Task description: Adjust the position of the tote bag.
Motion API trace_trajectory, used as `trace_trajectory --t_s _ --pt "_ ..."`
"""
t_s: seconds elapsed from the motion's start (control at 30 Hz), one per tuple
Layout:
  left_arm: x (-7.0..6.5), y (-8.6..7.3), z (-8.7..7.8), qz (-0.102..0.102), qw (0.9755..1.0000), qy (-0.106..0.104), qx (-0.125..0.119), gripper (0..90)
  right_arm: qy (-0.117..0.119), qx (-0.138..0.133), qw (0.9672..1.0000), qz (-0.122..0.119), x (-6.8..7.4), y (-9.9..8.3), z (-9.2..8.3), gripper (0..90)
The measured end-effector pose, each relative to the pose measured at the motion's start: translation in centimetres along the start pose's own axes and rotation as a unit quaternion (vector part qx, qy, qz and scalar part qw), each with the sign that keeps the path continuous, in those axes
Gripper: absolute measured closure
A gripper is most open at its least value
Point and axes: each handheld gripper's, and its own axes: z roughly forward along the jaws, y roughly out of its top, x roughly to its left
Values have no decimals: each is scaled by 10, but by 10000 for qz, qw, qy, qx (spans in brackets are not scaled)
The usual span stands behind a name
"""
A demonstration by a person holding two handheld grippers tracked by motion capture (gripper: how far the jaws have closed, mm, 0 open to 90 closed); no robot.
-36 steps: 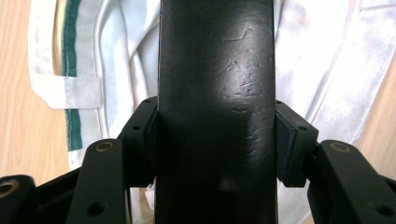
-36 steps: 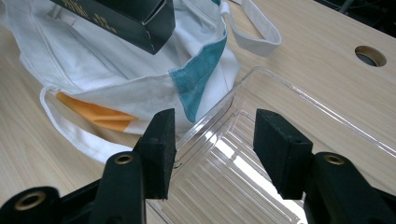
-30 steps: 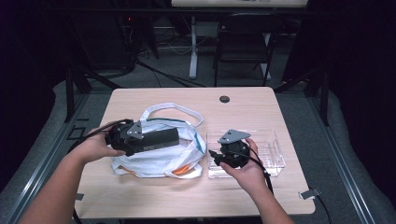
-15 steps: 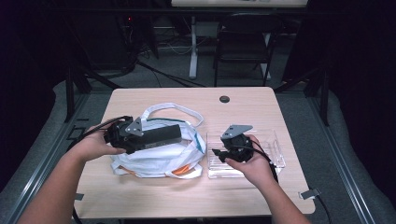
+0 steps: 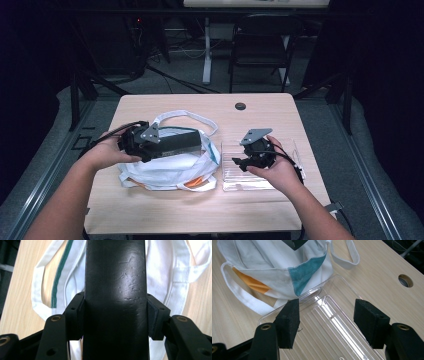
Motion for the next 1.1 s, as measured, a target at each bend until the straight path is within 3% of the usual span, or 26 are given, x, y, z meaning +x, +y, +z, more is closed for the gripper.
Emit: trace_trajectory --t_s 0.3,0.63,0.77,0.9,1.1 --pt "0 14 -1 71 9999 -28 -82 437 422 16 9991 -94 -12 12 -4 361" --pt "0 35 -1 191 9997 -75 -154 437 581 -79 9974 -408 -18 32 -14 359" --pt "-1 44 1 261 9994 -114 -199 437 560 50 9956 -755 -19 39 -14 354" --pt "-2 53 4 318 9991 -149 -258 437 396 188 9894 -1385 -16 45 -14 315" --pt "-4 67 7 401 9985 -208 -323 437 348 207 9840 -1735 -13 53 -13 269"
